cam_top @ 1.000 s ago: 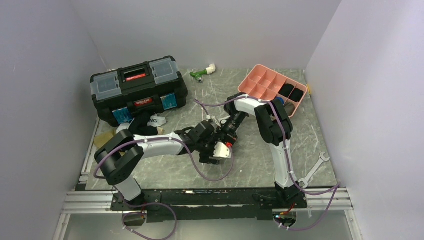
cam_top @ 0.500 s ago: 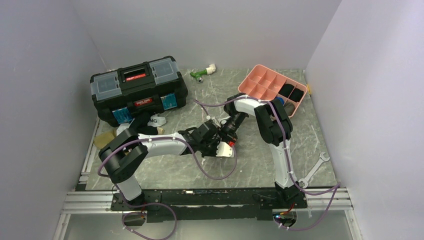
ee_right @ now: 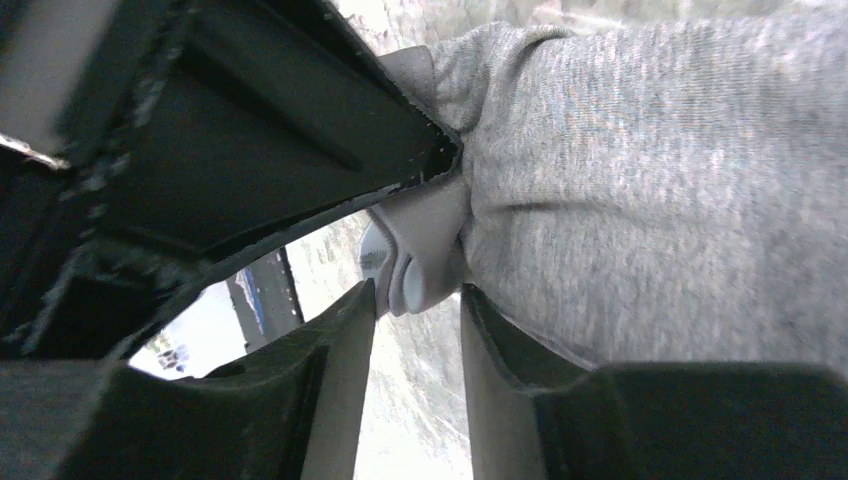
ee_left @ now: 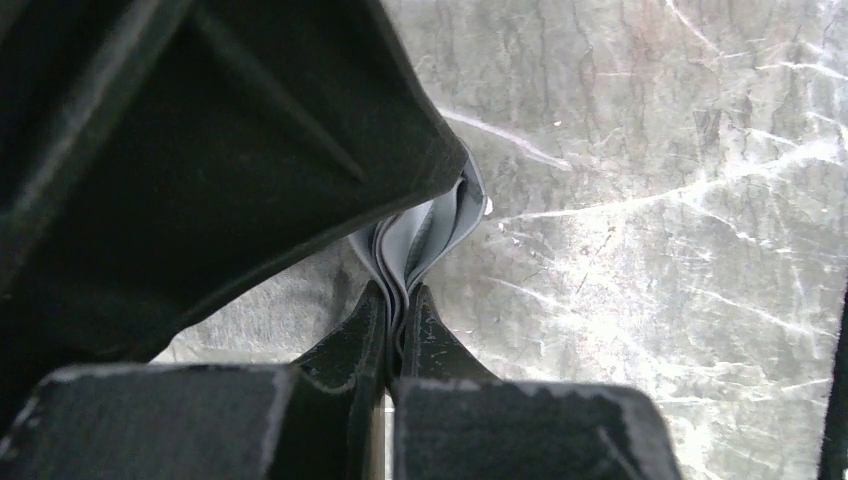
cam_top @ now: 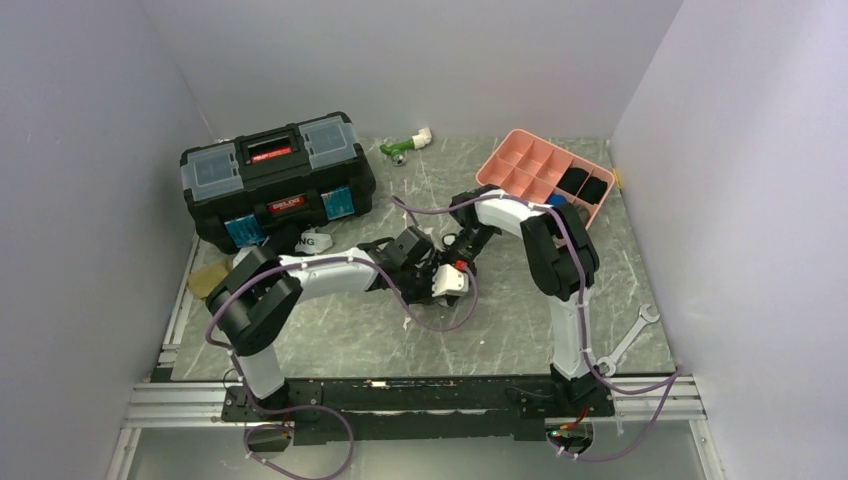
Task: Roll the underwear
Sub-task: Roll the underwear to the center of the board.
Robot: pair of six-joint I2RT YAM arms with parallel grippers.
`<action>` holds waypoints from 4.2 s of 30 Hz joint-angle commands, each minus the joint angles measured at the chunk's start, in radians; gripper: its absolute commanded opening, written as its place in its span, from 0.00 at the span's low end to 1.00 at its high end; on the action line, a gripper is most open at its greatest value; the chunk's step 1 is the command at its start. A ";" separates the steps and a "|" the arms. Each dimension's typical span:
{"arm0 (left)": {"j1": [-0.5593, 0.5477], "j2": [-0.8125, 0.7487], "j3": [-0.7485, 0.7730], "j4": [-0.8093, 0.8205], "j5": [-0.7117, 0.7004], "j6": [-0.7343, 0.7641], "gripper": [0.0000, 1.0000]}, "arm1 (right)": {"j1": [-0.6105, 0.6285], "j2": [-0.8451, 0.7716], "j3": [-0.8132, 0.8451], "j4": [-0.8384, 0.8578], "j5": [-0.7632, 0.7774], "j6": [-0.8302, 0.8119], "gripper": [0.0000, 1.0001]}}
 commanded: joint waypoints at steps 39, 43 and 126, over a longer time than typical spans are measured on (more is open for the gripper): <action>0.238 0.723 0.800 -0.847 0.633 -0.102 0.00 | -0.182 -0.791 -0.569 0.699 0.149 0.225 0.52; 0.247 0.778 0.854 -0.887 0.673 -0.129 0.00 | -0.064 -0.829 -0.608 0.735 0.266 0.201 0.56; 0.525 0.318 0.384 -0.610 0.488 -0.158 0.67 | 0.140 -0.320 -0.388 0.429 0.270 0.005 0.00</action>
